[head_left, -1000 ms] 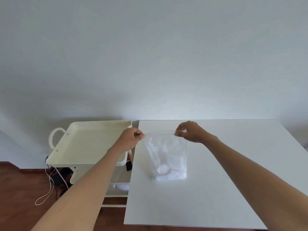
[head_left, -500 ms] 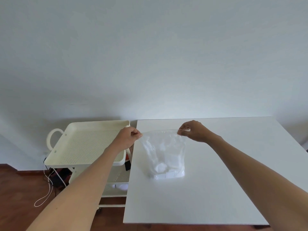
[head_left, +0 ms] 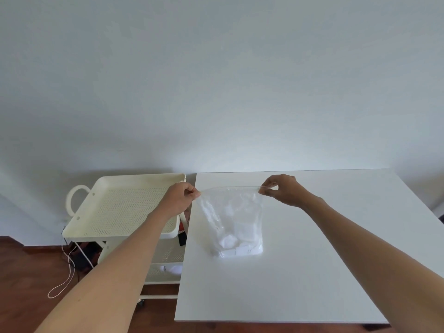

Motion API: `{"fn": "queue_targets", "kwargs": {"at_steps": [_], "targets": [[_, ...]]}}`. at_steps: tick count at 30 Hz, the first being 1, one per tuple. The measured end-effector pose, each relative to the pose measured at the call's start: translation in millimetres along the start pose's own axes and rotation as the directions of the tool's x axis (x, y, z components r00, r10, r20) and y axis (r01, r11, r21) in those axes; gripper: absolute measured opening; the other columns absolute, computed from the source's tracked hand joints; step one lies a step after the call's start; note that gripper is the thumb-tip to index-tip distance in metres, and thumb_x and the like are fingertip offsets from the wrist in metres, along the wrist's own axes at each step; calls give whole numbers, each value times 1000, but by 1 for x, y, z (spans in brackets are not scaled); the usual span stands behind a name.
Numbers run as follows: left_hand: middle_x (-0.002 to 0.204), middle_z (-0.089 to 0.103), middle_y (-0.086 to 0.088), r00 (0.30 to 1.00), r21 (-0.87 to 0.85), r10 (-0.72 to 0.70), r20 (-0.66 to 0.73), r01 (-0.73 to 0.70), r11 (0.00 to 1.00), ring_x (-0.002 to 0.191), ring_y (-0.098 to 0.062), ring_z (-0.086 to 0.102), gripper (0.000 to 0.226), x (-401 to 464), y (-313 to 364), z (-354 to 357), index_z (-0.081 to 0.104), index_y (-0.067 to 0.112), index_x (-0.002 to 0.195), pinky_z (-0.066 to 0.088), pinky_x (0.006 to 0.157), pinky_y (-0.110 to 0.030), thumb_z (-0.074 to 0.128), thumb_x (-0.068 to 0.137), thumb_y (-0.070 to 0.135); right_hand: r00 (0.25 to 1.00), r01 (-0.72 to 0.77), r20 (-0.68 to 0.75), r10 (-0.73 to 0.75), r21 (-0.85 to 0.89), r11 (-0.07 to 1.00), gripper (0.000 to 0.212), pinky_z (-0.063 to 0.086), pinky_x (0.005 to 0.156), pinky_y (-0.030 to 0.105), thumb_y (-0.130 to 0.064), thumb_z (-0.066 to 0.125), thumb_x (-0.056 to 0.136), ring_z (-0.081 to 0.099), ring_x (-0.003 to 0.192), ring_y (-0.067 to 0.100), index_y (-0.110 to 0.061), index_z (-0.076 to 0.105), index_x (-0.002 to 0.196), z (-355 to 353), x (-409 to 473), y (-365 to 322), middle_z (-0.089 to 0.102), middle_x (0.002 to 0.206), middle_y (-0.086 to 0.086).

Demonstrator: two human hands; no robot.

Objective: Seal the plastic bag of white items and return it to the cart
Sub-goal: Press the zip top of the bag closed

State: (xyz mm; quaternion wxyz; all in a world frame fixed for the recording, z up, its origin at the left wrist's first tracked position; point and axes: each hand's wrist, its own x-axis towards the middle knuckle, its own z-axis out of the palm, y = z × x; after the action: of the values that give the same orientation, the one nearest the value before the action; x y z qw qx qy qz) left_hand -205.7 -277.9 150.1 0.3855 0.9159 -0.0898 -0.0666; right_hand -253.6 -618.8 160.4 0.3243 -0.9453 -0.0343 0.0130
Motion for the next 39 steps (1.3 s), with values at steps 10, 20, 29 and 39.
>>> {"fn": "queue_targets", "kwargs": {"at_steps": [10,20,29,39], "targets": [[93,69,5,1000,-26,-23,2,23,999,88,-9,61,11,-9,2,-3,71,17,88,40,71,-17,68,95,25,1000,-13,-25,15,46,999,21,28,109,35,-39,72,93,67,108,12,-19,74,97,-6,-7,8,76,104,-10],[95,70,-2,999,-51,-52,-9,51,997,92,-16,63,13,-11,5,-1,72,10,95,43,73,-20,67,96,22,999,-41,-12,42,94,995,24,34,114,45,-38,75,91,69,107,13,-15,76,98,-7,-11,10,76,99,-11],[97,69,2,994,-176,-82,-72,68,982,95,-20,64,9,-6,10,11,68,17,95,45,73,-21,64,97,24,990,-114,-44,132,280,953,20,49,105,44,-35,71,93,70,108,16,-17,72,99,5,-11,15,75,105,-8],[169,12,2,994,-118,-34,-105,22,993,120,-27,60,80,-9,5,70,-7,45,158,44,108,-47,51,103,40,996,48,-78,-33,201,978,95,45,88,26,-43,62,98,64,87,5,-45,-11,159,63,-1,18,32,160,-8]]}}
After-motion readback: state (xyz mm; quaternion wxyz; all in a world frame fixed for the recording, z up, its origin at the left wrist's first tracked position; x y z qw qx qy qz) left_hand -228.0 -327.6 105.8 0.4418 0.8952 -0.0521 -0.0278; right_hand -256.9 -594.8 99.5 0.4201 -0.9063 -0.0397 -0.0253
